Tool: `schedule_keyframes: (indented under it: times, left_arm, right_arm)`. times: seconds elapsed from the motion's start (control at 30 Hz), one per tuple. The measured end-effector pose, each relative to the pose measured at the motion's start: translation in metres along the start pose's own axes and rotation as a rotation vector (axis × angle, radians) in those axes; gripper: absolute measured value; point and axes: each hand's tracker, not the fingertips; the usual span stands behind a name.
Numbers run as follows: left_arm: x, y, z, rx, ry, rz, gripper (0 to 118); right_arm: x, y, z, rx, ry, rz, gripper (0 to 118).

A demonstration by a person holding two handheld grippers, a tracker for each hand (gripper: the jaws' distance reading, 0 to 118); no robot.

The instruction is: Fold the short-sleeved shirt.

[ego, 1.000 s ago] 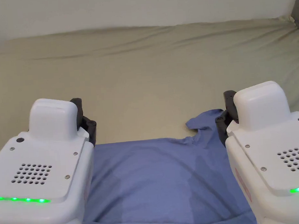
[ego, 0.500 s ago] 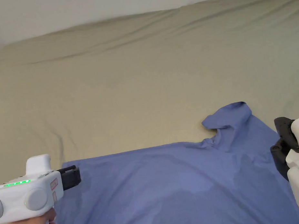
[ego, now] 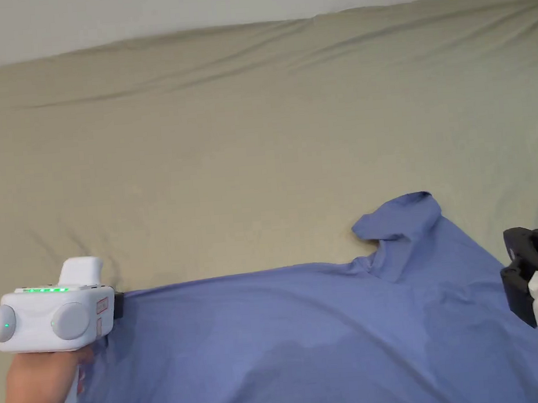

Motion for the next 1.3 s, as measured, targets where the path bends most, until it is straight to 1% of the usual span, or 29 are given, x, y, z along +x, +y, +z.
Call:
schedule_keyframes:
  times: [0.03,0.1,0.17,0.23,0.27,0.3,0.33,0.37,0.4,0.47,0.53,0.57,0.63,0.7,0.73,0.77,0.8,0.83,0.9,0.93,0.97,1.0,1.03,1.07,1.1,1.17,1.3]
  left_arm:
    - [0.003,0.0,0.01,0.026,0.024,0.003,0]
    - [0.008,0.0,0.035,0.09,0.024,0.001,0]
    - [0.008,-0.001,0.067,0.167,0.033,-0.008,0]
    - [0.015,-0.003,0.097,0.225,0.028,-0.023,0]
    - [0.019,-0.005,0.114,0.255,0.033,-0.045,0]
    - [0.017,-0.006,0.126,0.284,0.048,-0.057,0]
    - [0.02,-0.009,0.14,0.31,0.054,-0.076,0]
    - [0.023,-0.013,0.154,0.333,0.057,-0.089,0]
    - [0.022,-0.016,0.161,0.33,0.065,-0.086,0]
    - [0.024,-0.022,0.177,0.346,0.061,-0.096,0]
    - [0.027,-0.03,0.188,0.345,0.062,-0.091,0]
    - [0.023,-0.034,0.188,0.343,0.058,-0.087,0]
    - [0.024,-0.042,0.194,0.341,0.053,-0.071,0]
    - [0.022,-0.049,0.193,0.331,0.061,-0.065,0]
    - [0.022,-0.053,0.193,0.325,0.065,-0.071,0]
    - [0.022,-0.055,0.192,0.321,0.071,-0.077,0]
    - [0.022,-0.058,0.191,0.315,0.071,-0.077,0]
    - [0.019,-0.059,0.188,0.306,0.07,-0.075,0]
    - [0.015,-0.062,0.185,0.29,0.068,-0.053,0]
    - [0.014,-0.063,0.183,0.286,0.069,-0.049,0]
    - [0.013,-0.064,0.182,0.284,0.07,-0.043,0]
    - [0.011,-0.064,0.182,0.28,0.067,-0.035,0]
    - [0.01,-0.063,0.182,0.277,0.067,-0.029,0]
    - [0.008,-0.062,0.183,0.278,0.067,-0.023,0]
    - [0.007,-0.062,0.187,0.28,0.062,-0.013,0]
    - [0.002,-0.06,0.195,0.284,0.064,0.009,0]
    - [-0.007,-0.063,0.218,0.298,0.076,0.009,0]
  right_arm:
    - [0.003,0.001,-0.002,-0.002,0.003,0.001,2]
    - [0.011,0.005,-0.008,-0.012,0.005,0.003,2]
    - [0.027,0.01,-0.017,-0.039,0.024,-0.03,3]
    - [0.042,0.013,-0.033,-0.092,0.042,-0.052,8]
    - [0.05,0.013,-0.045,-0.138,0.049,-0.062,17]
    - [0.056,0.012,-0.057,-0.17,0.043,-0.073,43]
    - [0.063,0.009,-0.072,-0.196,0.059,-0.091,75]
    - [0.069,0.006,-0.089,-0.251,0.077,-0.103,97]
    - [0.074,0.001,-0.107,-0.322,0.069,-0.087,102]
    - [0.079,-0.016,-0.141,-0.388,0.113,-0.103,107]
    - [0.079,-0.032,-0.17,-0.458,0.089,-0.099,107]
    - [0.08,-0.041,-0.186,-0.507,0.1,-0.107,107]
    - [0.08,-0.061,-0.209,-0.557,0.075,-0.127,107]
    - [0.08,-0.074,-0.224,-0.585,0.09,-0.174,107]
    - [0.076,-0.076,-0.225,-0.58,0.086,-0.185,107]
    - [0.074,-0.078,-0.226,-0.56,0.084,-0.191,104]
    - [0.072,-0.079,-0.229,-0.556,0.096,-0.194,97]
    - [0.07,-0.079,-0.232,-0.573,0.108,-0.187,85]
    - [0.063,-0.077,-0.23,-0.574,0.173,-0.185,54]
    - [0.06,-0.071,-0.226,-0.565,0.143,-0.156,24]
    - [0.058,-0.064,-0.222,-0.538,0.13,-0.089,3]
    - [0.057,-0.059,-0.213,-0.486,0.143,-0.042,3]
    - [0.056,-0.052,-0.206,-0.466,0.154,-0.055,3]
    - [0.055,-0.043,-0.198,-0.468,0.148,-0.045,3]
    - [0.059,-0.035,-0.186,-0.422,0.155,-0.048,3]
    - [0.064,-0.018,-0.16,-0.39,0.182,-0.044,3]
    - [0.078,0.009,-0.102,-0.336,0.208,-0.026,3]
